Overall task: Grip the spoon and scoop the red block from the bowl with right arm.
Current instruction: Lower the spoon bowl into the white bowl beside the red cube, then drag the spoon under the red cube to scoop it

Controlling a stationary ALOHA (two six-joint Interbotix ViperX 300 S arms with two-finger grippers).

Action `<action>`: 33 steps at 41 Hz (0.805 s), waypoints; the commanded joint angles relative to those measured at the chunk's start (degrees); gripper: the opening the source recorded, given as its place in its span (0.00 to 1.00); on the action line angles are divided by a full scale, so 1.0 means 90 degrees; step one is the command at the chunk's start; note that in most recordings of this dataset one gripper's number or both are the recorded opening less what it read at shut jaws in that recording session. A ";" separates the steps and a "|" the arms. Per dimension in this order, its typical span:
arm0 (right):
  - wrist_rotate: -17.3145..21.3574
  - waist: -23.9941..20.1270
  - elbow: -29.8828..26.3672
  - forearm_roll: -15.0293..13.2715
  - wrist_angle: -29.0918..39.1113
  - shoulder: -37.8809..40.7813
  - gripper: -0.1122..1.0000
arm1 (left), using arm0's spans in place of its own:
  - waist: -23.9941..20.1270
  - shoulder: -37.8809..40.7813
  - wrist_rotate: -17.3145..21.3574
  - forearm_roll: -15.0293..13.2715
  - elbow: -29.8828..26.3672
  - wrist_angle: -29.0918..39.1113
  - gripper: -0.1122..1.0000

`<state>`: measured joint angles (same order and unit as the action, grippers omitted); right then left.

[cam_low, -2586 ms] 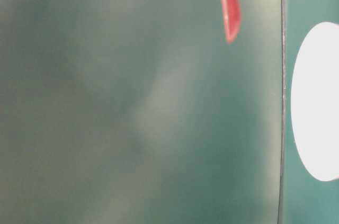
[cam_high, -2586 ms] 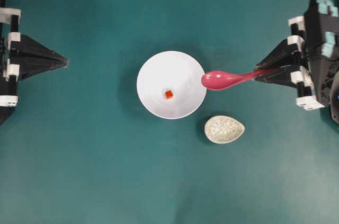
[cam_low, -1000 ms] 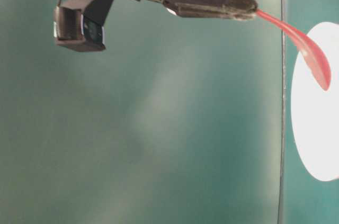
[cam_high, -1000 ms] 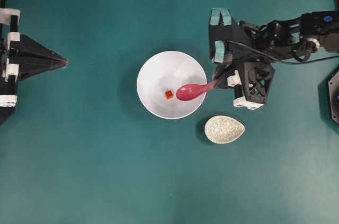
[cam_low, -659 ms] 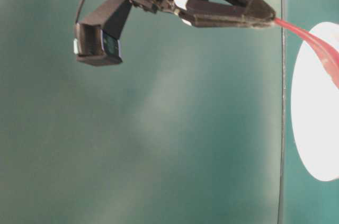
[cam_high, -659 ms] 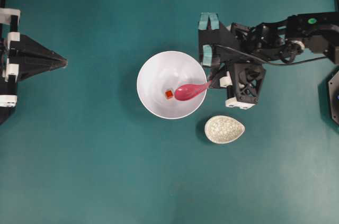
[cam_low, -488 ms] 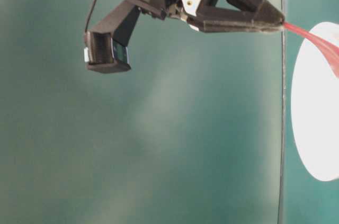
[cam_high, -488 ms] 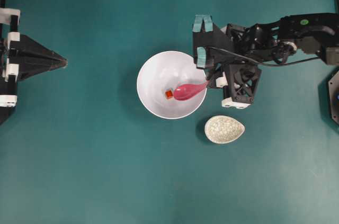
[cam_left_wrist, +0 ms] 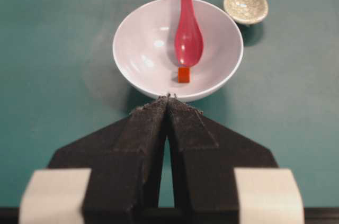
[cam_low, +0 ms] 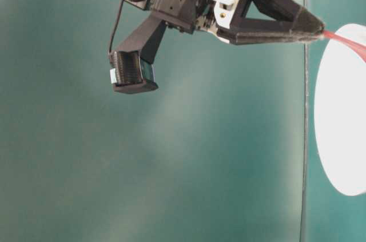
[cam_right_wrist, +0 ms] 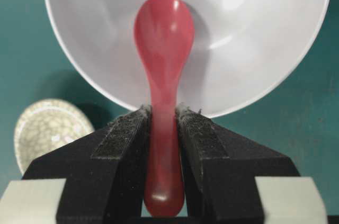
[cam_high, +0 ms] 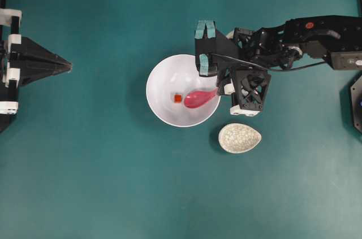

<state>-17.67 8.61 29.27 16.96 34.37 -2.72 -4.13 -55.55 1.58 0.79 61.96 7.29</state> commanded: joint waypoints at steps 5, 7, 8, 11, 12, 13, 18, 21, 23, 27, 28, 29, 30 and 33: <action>-0.0010 0.0020 -0.0264 -0.0078 -0.0020 0.0049 0.31 | -0.0020 0.0020 0.0000 -0.0010 -0.0146 -0.0068 0.10; -0.0010 0.0020 -0.0303 -0.0078 -0.0039 0.0098 0.32 | -0.0020 0.0020 0.0000 -0.0010 -0.0146 -0.0068 0.10; -0.0010 0.0020 -0.0332 -0.0078 -0.0039 0.0127 0.32 | -0.0020 0.0020 0.0000 -0.0010 -0.0146 -0.0068 0.10; -0.0029 0.0020 -0.0400 -0.0078 -0.0049 0.0195 0.31 | -0.0010 0.0020 0.0010 -0.0010 -0.0146 -0.0068 0.10; -0.0039 0.0010 -0.0430 -0.0088 -0.0059 0.0225 0.32 | -0.0020 0.0020 0.0010 0.0000 -0.0146 -0.0068 0.10; -0.0039 0.0020 -0.0449 -0.0107 -0.0059 0.0244 0.32 | -0.0020 0.0020 0.0010 0.0000 -0.0137 -0.0068 0.10; -0.0039 0.0020 -0.0586 -0.0127 -0.0107 0.0361 0.31 | -0.0010 0.0020 0.0010 -0.0010 -0.0146 -0.0068 0.10; -0.0039 0.0020 -0.0654 -0.0137 -0.0146 0.0391 0.32 | -0.0020 0.0020 0.0010 -0.0010 -0.0146 -0.0068 0.10; -0.0039 0.0020 -0.0684 -0.0137 -0.0195 0.0410 0.31 | -0.0010 0.0020 0.0010 -0.0010 -0.0146 -0.0068 0.10; -0.0039 0.0020 -0.0713 -0.0166 -0.0313 0.0430 0.32 | -0.0020 0.0020 0.0010 -0.0010 -0.0146 -0.0068 0.10; -0.0029 0.0020 -0.0713 -0.0195 -0.0352 0.0430 0.32 | -0.0020 0.0020 0.0010 -0.0010 -0.0146 -0.0068 0.10; -0.0020 0.0029 -0.0723 -0.0205 -0.0391 0.0430 0.31 | -0.0020 0.0020 0.0010 0.0000 -0.0146 -0.0068 0.10; -0.0010 0.0029 -0.0723 -0.0234 -0.0430 0.0430 0.32 | -0.0020 0.0020 0.0010 0.0000 -0.0146 -0.0068 0.10; 0.0000 0.0029 -0.0713 -0.0244 -0.0508 0.0430 0.32 | -0.0020 0.0020 0.0020 -0.0010 -0.0146 -0.0068 0.10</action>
<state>-17.67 8.70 24.35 14.94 30.85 2.02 -4.04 -55.55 1.67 0.79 61.96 7.29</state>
